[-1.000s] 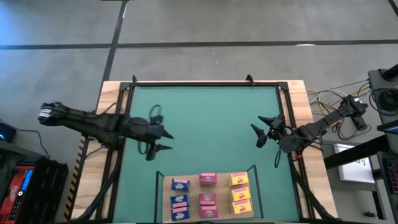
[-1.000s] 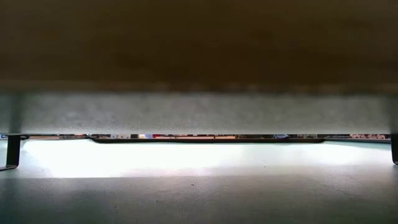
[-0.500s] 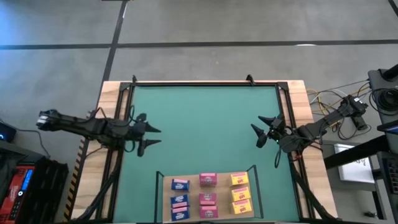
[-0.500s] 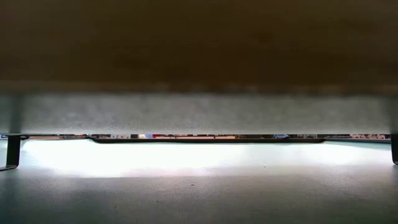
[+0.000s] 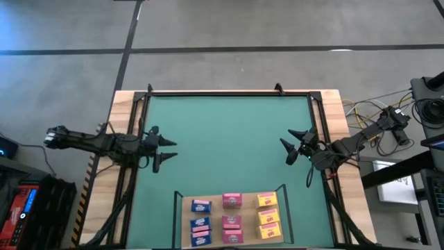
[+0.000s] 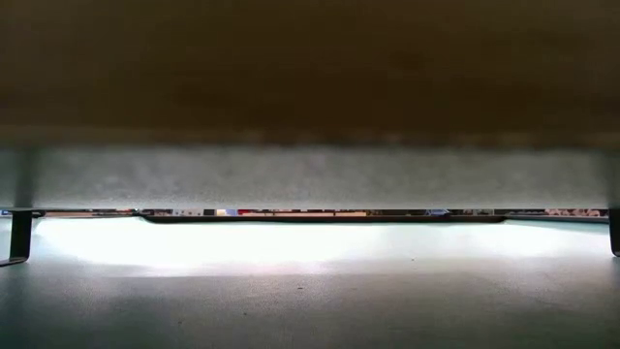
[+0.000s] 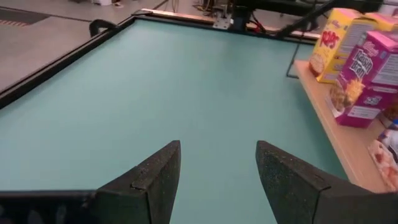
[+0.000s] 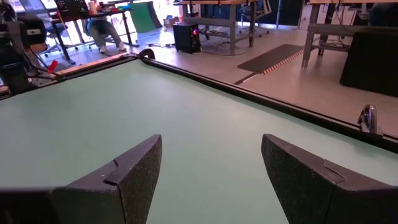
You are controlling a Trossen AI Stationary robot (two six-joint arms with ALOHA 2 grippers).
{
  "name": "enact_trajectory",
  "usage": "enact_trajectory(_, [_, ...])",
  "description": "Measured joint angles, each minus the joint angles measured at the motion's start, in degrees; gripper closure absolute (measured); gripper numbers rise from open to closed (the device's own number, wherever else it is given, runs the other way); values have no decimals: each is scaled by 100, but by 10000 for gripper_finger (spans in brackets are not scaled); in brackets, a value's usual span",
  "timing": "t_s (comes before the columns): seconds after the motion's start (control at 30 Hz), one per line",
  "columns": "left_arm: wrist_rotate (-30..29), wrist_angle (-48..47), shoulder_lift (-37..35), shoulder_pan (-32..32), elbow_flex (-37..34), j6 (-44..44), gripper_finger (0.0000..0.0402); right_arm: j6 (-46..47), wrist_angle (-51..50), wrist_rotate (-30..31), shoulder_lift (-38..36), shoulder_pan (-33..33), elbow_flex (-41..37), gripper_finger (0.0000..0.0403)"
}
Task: Stack cereal on shelf
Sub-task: Return to Home Position
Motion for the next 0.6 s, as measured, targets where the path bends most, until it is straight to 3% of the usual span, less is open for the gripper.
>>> enact_trajectory(0.2, [601, 169, -353, -1, -90, 636, 209, 0, 0, -2, 1, 2, 0, 138])
enact_trajectory(0.6, [864, 2433, -1138, 0, -1263, 1481, 209, 0, 0, -2, -2, 0, 0, 138])
